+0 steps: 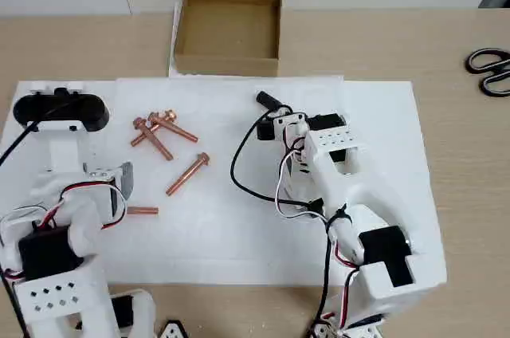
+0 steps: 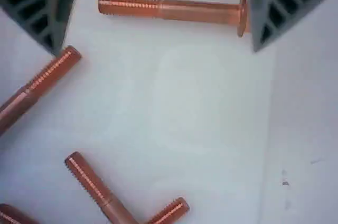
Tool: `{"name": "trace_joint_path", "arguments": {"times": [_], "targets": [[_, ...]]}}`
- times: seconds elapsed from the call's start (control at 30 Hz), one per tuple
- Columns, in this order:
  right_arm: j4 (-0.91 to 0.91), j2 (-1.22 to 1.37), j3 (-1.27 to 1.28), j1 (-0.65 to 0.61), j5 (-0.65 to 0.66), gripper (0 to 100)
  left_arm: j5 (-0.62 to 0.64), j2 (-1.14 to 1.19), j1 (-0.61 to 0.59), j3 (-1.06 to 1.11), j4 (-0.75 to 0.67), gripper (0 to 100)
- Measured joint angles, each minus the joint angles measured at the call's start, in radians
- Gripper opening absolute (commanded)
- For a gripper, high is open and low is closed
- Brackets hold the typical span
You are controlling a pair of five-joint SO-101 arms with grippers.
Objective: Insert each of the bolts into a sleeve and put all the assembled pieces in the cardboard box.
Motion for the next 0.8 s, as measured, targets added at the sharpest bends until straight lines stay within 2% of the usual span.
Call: {"name": "trace_joint_path", "arguments": {"times": [0.03, 0.23, 0.6, 0.8], "targets": [[0.0, 0.0, 0.0, 0.002, 0.0, 0.2, 0.0, 0.0, 0.0, 0.0, 0.0, 22], [0.015, 0.014, -0.028, 0.006, 0.0, 0.7, 0.0, 0.0, 0.0, 0.0, 0.0, 22], [0.342, 0.023, -0.364, 0.002, 0.0, 0.4, 0.0, 0.005, 0.0, 0.0, 0.0, 22], [0.354, 0.023, -0.4, 0.002, 0.0, 0.4, 0.0, 0.21, 0.0, -0.129, 0.074, 22]]}}
